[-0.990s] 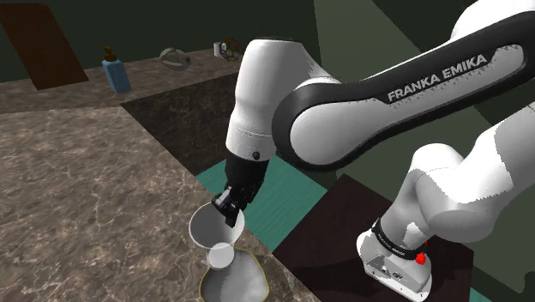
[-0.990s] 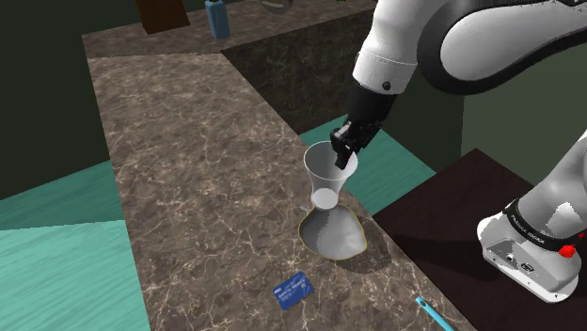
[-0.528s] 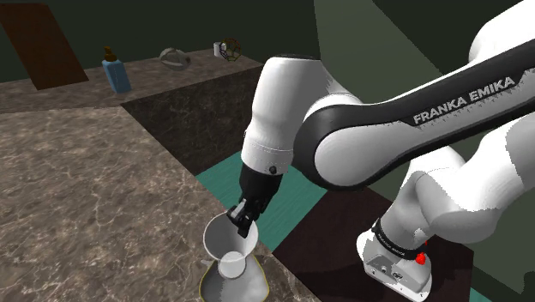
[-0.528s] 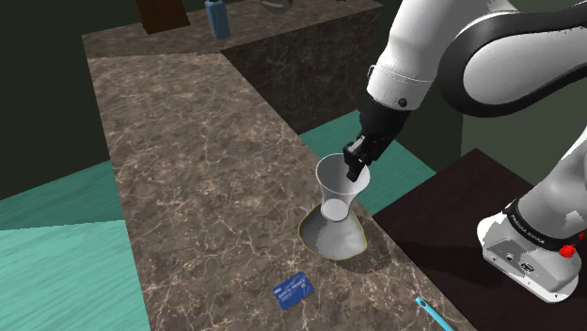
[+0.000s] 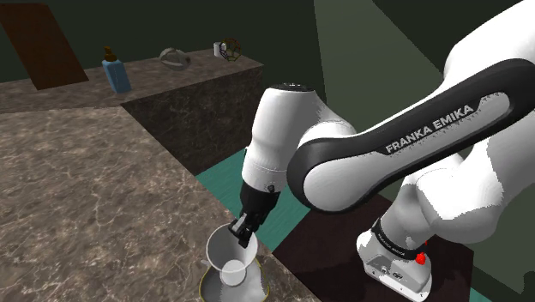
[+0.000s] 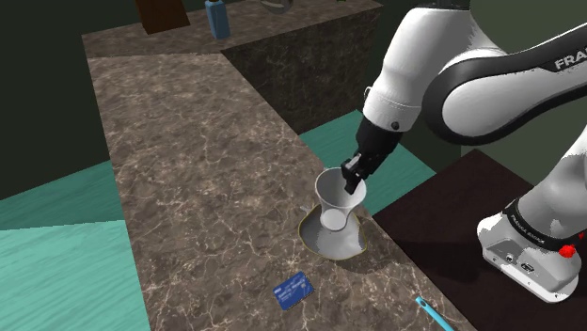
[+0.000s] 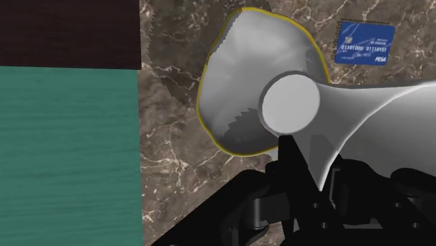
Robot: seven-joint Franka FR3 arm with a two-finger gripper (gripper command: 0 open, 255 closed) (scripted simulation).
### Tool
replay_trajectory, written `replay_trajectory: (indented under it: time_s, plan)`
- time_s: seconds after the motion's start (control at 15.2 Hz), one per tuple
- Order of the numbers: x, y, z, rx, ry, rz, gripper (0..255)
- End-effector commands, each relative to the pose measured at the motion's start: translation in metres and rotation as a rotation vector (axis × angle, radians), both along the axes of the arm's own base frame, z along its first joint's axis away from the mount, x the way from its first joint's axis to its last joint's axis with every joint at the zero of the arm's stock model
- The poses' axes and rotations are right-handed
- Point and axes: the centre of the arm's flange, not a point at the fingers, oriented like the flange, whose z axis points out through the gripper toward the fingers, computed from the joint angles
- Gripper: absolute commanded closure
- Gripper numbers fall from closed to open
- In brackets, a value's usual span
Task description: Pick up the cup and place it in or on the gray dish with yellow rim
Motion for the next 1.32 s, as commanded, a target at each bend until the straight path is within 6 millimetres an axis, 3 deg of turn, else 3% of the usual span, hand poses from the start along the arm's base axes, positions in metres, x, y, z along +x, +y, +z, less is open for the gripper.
replay_trajectory:
  time_s: [0.0, 0.46, 0.99, 1.06, 1.25]
  plan:
    - [0.001, -0.001, -0.010, 0.000, -0.001, 0.000, 255]
    - [0.001, -0.001, -0.049, 0.000, -0.001, 0.000, 255]
    - [0.001, -0.001, -0.049, 0.000, -0.001, 0.000, 255]
    - [0.001, -0.001, -0.049, 0.000, -0.001, 0.000, 0]
    - [0.001, -0.001, -0.049, 0.000, -0.001, 0.000, 0]
